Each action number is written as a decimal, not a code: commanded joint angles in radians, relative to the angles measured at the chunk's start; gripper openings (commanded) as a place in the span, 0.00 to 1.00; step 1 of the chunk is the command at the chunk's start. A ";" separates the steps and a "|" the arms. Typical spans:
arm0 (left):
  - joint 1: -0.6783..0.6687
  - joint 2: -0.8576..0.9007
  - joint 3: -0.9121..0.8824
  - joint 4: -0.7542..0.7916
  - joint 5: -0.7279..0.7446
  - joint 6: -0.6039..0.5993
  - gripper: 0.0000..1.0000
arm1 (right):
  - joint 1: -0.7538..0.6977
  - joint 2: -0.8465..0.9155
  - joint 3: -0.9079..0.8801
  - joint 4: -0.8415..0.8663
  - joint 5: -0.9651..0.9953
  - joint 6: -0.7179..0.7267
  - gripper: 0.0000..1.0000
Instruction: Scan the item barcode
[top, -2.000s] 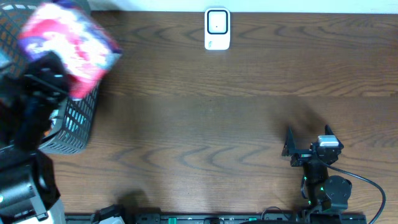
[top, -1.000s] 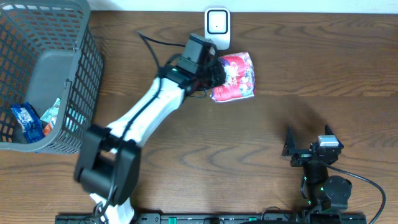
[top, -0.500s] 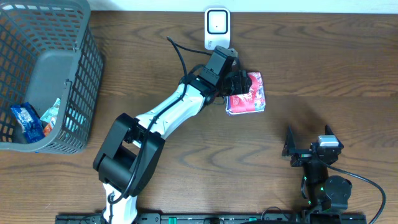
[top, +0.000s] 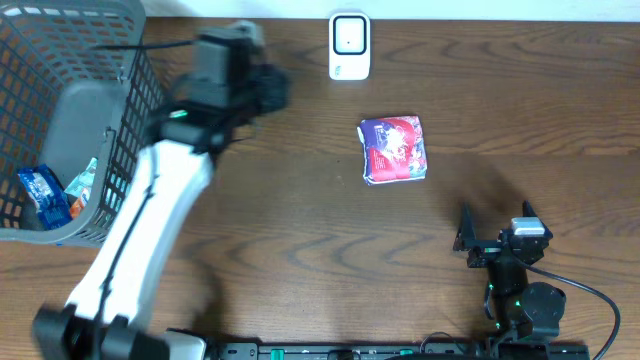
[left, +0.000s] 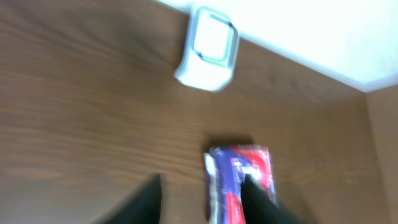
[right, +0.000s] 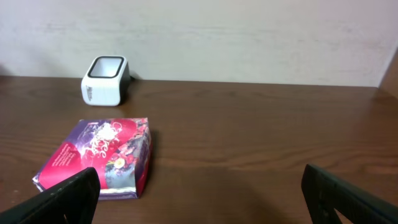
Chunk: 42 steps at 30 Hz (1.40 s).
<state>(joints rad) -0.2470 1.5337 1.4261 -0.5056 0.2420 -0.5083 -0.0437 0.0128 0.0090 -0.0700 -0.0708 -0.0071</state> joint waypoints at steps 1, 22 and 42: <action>0.039 -0.016 0.012 -0.068 -0.064 0.029 0.13 | -0.005 -0.004 -0.003 -0.002 -0.002 0.014 0.99; -0.254 0.462 -0.011 0.017 -0.065 -0.118 0.07 | -0.005 -0.004 -0.003 -0.002 -0.002 0.013 0.99; -0.409 0.578 -0.011 0.322 -0.076 -0.290 0.07 | -0.005 -0.004 -0.003 -0.002 -0.002 0.013 0.99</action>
<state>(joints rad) -0.6426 2.0911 1.4197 -0.2035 0.1833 -0.7761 -0.0437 0.0128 0.0090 -0.0704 -0.0708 -0.0074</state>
